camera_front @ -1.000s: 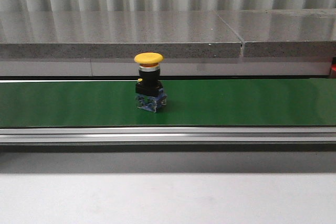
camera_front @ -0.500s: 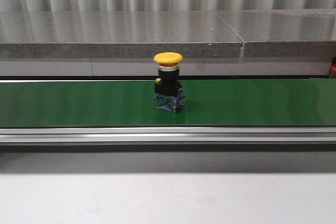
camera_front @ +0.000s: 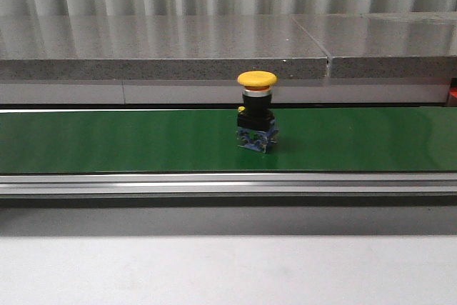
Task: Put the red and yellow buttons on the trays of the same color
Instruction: 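Lower the red button into the red tray and open the right gripper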
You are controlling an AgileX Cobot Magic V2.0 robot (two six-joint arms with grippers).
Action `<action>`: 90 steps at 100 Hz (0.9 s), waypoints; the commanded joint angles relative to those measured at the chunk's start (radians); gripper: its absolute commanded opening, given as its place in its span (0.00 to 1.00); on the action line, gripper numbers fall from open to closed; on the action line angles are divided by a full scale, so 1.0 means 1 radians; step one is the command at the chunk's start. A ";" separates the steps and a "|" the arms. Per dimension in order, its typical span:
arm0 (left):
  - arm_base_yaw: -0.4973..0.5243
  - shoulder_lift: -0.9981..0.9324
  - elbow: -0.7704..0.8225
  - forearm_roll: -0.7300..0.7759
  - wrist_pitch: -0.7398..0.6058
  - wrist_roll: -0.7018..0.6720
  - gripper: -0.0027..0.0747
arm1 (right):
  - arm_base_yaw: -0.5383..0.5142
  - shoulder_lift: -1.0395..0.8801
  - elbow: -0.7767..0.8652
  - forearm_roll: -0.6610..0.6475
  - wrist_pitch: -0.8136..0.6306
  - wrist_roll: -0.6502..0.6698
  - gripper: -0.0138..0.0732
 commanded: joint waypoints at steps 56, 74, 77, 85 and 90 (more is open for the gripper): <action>-0.007 0.006 -0.026 -0.007 -0.080 0.003 0.01 | 0.094 -0.706 0.383 0.028 0.040 -0.020 0.87; -0.007 0.006 -0.026 -0.007 -0.080 0.003 0.01 | 0.201 -0.818 0.525 0.028 0.121 -0.064 0.87; -0.007 0.006 -0.026 -0.007 -0.080 0.003 0.01 | 0.219 -0.832 0.545 0.028 0.132 -0.084 0.87; -0.007 0.006 -0.026 -0.007 -0.080 0.003 0.01 | 0.272 -0.853 0.597 0.028 0.145 -0.122 0.87; -0.007 0.006 -0.026 -0.007 -0.080 0.003 0.01 | 0.305 -0.855 0.619 0.028 0.150 -0.139 0.87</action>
